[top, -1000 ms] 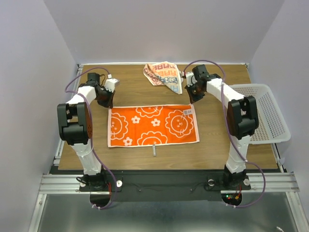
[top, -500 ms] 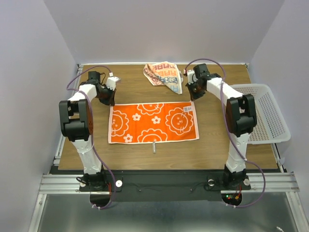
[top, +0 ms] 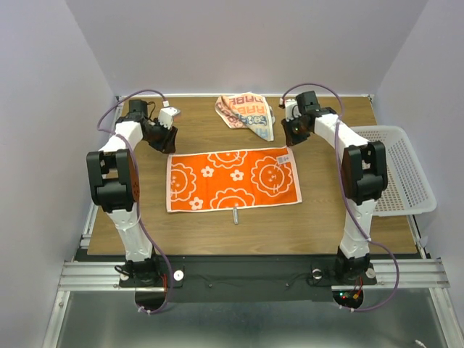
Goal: Roll the towels
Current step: Flatten the towel
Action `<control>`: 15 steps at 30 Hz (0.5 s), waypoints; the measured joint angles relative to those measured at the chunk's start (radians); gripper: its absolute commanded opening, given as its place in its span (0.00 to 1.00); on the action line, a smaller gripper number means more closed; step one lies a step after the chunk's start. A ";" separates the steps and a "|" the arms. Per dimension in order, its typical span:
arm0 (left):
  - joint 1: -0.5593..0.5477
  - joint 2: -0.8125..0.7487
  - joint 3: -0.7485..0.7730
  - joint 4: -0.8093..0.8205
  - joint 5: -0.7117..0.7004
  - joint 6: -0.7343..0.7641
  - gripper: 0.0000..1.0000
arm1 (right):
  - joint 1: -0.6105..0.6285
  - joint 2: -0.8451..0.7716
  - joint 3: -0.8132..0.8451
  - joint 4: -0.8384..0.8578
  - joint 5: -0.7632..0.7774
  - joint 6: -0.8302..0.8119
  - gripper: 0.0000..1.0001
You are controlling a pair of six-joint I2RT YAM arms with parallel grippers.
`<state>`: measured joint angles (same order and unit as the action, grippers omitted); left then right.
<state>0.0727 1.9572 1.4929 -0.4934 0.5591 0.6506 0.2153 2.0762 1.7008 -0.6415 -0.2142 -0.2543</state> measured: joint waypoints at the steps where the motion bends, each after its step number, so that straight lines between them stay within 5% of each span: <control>1: 0.001 0.003 0.014 -0.005 0.000 0.015 0.86 | 0.000 0.001 0.000 -0.001 -0.003 0.005 0.56; 2: 0.002 0.005 0.024 -0.007 -0.001 0.023 0.87 | 0.000 0.002 0.000 -0.001 -0.007 -0.006 0.69; 4: 0.002 0.015 0.055 -0.032 -0.005 0.044 0.87 | 0.000 0.005 0.000 -0.001 -0.011 -0.020 0.74; 9: 0.002 0.074 0.146 -0.081 -0.010 0.100 0.78 | 0.000 0.043 0.046 -0.028 -0.010 -0.071 0.57; 15: 0.002 0.118 0.154 -0.105 -0.029 0.128 0.63 | -0.002 0.137 0.162 -0.072 -0.019 -0.145 0.53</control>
<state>0.0742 2.0754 1.6466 -0.5980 0.5301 0.7788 0.2131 2.2131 1.8626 -0.7136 -0.2337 -0.3992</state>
